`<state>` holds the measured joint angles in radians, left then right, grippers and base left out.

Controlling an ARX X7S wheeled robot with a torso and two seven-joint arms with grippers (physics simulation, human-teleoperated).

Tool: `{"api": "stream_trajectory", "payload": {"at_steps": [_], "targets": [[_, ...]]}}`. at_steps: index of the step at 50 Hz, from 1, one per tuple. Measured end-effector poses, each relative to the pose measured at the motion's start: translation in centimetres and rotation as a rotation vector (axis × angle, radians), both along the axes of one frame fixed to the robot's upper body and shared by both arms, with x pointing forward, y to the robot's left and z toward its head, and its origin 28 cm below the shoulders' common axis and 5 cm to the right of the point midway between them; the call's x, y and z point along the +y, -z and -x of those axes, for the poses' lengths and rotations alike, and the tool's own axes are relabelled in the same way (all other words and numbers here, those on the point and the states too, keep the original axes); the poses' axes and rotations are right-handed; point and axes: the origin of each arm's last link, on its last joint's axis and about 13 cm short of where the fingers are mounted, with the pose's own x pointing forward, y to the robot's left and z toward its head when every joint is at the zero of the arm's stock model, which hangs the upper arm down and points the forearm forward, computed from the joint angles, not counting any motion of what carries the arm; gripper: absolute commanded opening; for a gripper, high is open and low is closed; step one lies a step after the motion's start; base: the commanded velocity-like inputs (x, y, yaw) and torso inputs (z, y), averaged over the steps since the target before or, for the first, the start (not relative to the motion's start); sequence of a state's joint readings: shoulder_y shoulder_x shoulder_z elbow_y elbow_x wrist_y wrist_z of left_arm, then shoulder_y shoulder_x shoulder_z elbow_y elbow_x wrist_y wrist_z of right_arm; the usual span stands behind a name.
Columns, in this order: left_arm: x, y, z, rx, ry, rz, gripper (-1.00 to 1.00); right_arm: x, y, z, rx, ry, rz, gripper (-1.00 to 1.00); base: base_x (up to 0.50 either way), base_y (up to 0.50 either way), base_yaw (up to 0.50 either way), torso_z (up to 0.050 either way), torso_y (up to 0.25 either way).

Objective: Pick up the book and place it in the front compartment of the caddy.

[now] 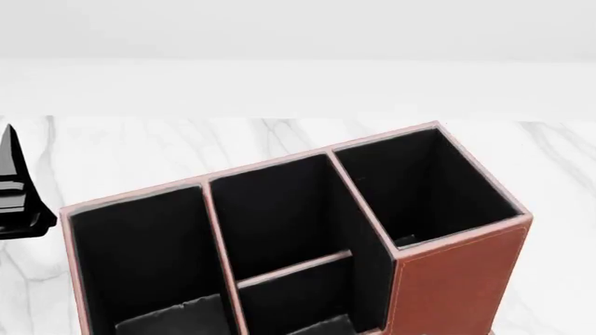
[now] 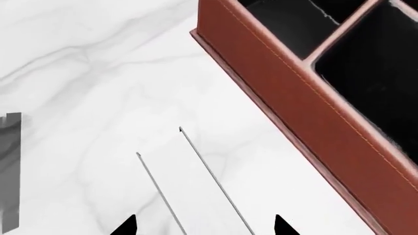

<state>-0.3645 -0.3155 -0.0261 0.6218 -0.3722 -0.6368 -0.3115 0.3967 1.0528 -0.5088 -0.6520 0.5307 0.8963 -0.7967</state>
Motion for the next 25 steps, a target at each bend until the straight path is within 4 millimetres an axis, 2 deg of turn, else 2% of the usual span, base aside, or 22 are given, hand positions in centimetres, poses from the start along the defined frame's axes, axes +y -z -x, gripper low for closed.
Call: {"api": "stream_trajectory", "payload": {"at_steps": [19, 20, 25], "targets": [[0.1, 0.1, 0.1, 0.0, -0.004, 0.004, 1.0, 0.4, 0.3, -0.9, -0.012, -0.001, 0.001, 1.0, 0.0, 0.0, 0.0, 0.0, 0.0], [0.1, 0.1, 0.1, 0.0, -0.004, 0.004, 1.0, 0.4, 0.3, -1.0, -0.012, -0.001, 0.001, -1.0, 0.0, 0.0, 0.0, 0.0, 0.0], [0.1, 0.0, 0.1, 0.0, -0.005, 0.005, 1.0, 0.3, 0.1, -1.2, -0.038, 0.009, 0.005, -1.0, 0.0, 0.0, 0.0, 0.0, 0.0]]}}
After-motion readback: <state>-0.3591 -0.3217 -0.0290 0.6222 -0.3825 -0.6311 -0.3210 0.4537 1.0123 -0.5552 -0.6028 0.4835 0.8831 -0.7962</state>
